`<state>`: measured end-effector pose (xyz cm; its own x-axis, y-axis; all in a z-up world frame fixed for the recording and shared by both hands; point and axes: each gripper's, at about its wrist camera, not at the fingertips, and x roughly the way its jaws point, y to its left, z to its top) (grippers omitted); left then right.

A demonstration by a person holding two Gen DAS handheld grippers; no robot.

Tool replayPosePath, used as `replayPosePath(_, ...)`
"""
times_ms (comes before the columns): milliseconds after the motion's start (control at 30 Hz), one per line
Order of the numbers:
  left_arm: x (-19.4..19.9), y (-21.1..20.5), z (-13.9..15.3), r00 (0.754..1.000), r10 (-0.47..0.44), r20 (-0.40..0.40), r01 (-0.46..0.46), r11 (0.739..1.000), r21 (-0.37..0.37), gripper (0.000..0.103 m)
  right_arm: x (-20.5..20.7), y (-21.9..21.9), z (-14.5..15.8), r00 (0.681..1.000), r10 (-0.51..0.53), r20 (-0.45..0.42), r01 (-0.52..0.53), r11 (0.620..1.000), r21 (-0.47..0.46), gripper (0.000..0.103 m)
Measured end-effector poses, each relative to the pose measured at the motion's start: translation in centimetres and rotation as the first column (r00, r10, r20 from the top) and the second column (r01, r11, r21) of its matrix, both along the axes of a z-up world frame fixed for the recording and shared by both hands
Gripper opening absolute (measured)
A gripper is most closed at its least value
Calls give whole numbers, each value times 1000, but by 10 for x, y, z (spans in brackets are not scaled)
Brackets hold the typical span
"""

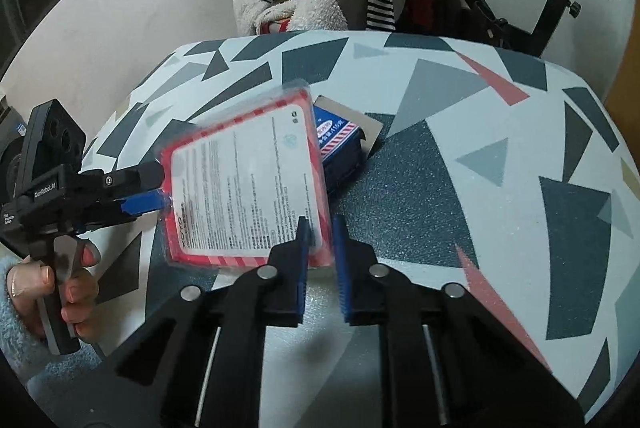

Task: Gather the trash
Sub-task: 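Grasp the red-bordered card package with the left gripper while the right grasps the blue milk box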

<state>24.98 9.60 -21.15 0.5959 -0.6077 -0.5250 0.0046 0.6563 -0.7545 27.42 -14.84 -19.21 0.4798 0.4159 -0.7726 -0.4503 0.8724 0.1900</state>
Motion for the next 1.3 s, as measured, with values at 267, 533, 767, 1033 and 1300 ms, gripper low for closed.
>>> replayPosePath(267,-20,10,8,1000,5,9,-5,999,-48,13,1,-3,-7,999,-19,-45,20,1000,22,19)
replayPosePath(533,-67,37,80,983,-6,182,-8,997,77,7,3,3,7,1000,-1,7,1,1000,10,65)
replayPosePath(767,-105,81,112,969,97,225,-141,972,188,7,23,21,9,997,-61,-38,64,995,75,97)
replayPosePath(1033,-113,97,107,976,130,173,-173,950,258,7,72,63,3,952,-259,-164,275,958,83,97)
replayPosePath(1300,-114,95,100,978,129,165,-169,951,258,7,106,94,-13,903,-370,-216,349,928,-133,97)
